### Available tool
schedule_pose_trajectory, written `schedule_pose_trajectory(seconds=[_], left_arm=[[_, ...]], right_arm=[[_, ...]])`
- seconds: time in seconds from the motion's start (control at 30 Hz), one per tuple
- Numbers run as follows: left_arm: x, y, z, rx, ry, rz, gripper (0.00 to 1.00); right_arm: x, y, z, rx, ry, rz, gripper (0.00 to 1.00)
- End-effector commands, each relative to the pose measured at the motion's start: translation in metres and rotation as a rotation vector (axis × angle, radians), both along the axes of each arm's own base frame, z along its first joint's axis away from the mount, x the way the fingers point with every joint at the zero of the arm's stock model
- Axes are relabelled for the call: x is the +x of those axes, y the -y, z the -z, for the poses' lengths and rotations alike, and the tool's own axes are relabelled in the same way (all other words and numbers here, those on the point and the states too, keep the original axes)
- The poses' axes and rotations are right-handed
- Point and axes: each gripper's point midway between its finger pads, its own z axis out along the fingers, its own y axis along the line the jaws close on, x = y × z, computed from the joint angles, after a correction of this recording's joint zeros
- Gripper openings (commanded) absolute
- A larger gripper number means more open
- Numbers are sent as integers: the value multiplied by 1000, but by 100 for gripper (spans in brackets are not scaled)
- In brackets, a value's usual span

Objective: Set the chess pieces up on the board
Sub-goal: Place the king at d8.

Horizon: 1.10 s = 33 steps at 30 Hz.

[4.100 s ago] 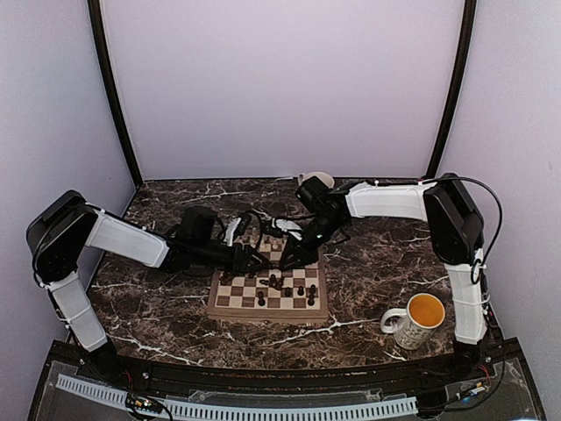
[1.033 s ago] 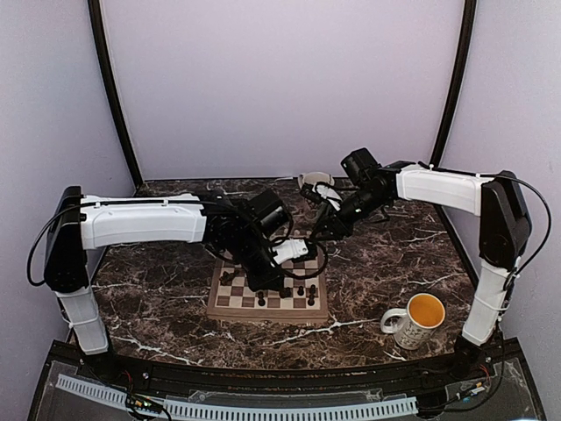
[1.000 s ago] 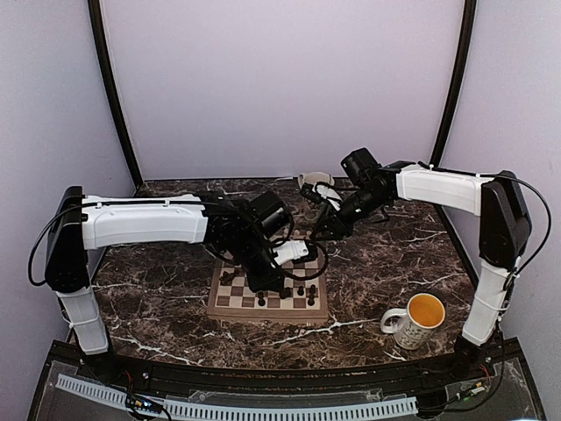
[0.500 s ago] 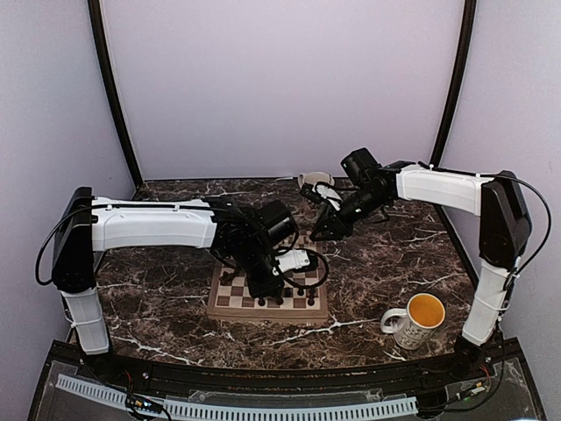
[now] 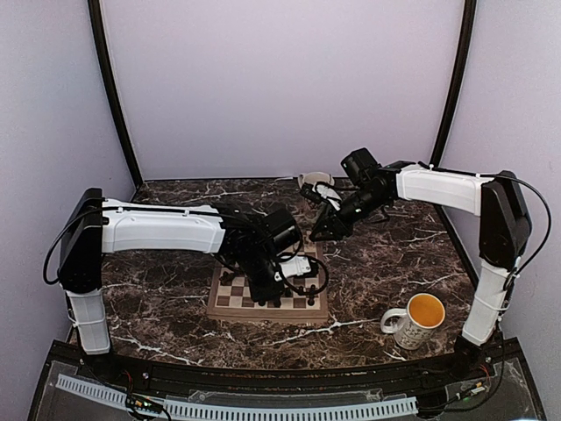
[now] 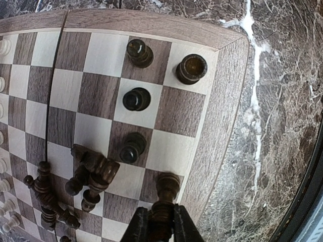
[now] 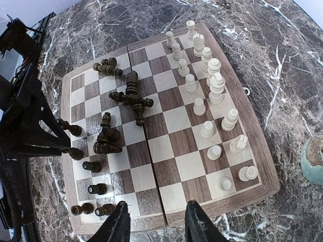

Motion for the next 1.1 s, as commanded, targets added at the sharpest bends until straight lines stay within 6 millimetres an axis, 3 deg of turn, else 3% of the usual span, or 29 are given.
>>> schedule_pose_trajectory(seconds=[0.0,0.8,1.07], left_arm=[[-2,-6,0,37,12,15,14],[-4,-17,-9,36,42,19,15],[-2,-10,-12,12,42,10,31]], right_arm=[[3,-1,0,19,-4,3,38],[1,-5,5,26,-42,-9,40],[1,-6,5,28,-48,-12,41]])
